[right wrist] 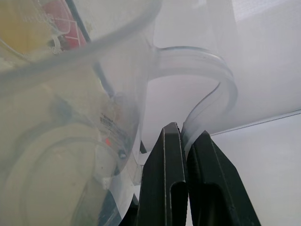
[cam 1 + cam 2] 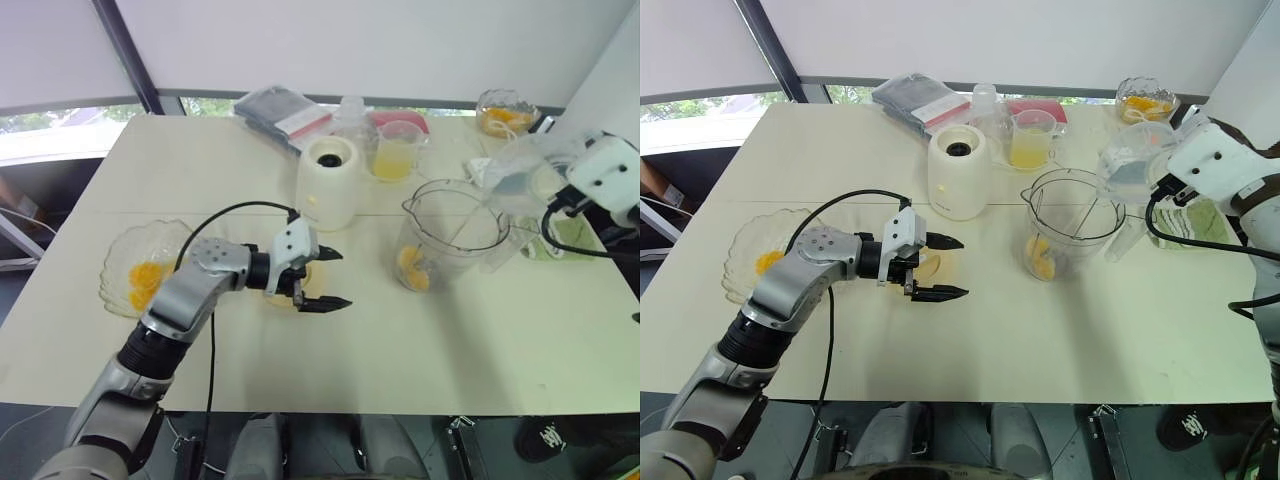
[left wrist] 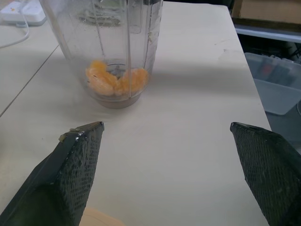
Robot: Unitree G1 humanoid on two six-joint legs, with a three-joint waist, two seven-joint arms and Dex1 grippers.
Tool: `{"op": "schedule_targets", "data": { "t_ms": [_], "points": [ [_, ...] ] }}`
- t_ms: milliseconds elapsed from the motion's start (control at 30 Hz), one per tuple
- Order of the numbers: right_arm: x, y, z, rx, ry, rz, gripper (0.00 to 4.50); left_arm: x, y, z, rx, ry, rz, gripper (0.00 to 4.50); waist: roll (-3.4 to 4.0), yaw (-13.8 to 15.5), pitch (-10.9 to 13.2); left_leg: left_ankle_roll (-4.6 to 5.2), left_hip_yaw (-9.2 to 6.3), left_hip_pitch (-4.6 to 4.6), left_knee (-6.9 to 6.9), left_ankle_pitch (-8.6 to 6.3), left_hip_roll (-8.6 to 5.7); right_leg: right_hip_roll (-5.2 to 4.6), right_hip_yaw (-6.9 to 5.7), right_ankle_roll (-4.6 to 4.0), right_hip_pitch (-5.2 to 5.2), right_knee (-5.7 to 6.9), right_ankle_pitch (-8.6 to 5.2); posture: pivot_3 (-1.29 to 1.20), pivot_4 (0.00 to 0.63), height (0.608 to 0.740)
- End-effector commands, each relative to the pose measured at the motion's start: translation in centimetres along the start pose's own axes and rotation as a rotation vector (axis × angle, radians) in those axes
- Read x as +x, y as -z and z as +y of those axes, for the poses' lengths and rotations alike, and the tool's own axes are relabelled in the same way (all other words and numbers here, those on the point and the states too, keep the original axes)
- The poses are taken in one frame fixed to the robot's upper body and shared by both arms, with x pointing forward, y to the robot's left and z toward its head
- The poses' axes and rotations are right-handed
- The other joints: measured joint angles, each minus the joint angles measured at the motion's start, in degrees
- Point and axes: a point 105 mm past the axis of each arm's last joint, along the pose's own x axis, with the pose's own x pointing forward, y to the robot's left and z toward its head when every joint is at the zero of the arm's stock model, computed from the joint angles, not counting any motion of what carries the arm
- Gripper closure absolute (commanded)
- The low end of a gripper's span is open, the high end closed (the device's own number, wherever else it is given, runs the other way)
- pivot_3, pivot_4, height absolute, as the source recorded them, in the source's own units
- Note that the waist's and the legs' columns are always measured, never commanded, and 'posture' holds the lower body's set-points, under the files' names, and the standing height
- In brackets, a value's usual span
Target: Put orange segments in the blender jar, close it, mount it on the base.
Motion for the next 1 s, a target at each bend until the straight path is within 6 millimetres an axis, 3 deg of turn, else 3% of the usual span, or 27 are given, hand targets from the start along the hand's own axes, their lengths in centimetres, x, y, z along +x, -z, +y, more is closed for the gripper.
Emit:
{"op": "schedule_targets", "data": {
  "t_ms": [33,267,733,1000],
  "points": [
    [-0.1,-1.1,-1.9,-0.045,0.067,-0.039,4.46,-0.1,-0.6,0.0,0.027,-0.001,-0.019,0.0,0.0,0.0,0.0,0.0,0.0,0.0,0.0,0.0,0.0,0.0,0.0,0.0,0.0,0.0,0.0,0.0,0.15,0.74],
    [-0.1,0.0,-2.8,0.053,0.111,0.013,4.46,-0.1,-0.6,-0.1,0.03,-0.001,-0.017,0.0,0.0,0.0,0.0,0.0,0.0,0.0,0.01,0.0,0.0,0.0,0.0,0.0,0.0,0.01,0.0,0.0,0.15,0.74],
    [0.1,-0.1,-2.6,-0.064,0.09,-0.011,4.46,0.0,-0.5,-0.3,0.043,0.006,-0.003,0.0,0.0,0.0,0.0,0.0,0.0,0.0,0.02,0.0,0.0,0.0,0.0,0.0,0.0,0.03,0.0,0.0,0.15,0.74],
    [0.4,-0.1,-2.6,-0.011,0.095,-0.011,4.46,-0.1,-0.7,-0.3,0.038,0.005,-0.002,0.0,0.0,0.0,0.0,-0.01,0.0,0.0,0.02,0.0,0.0,0.0,0.0,0.0,0.0,0.03,0.0,0.0,0.15,0.74]
  ]
}}
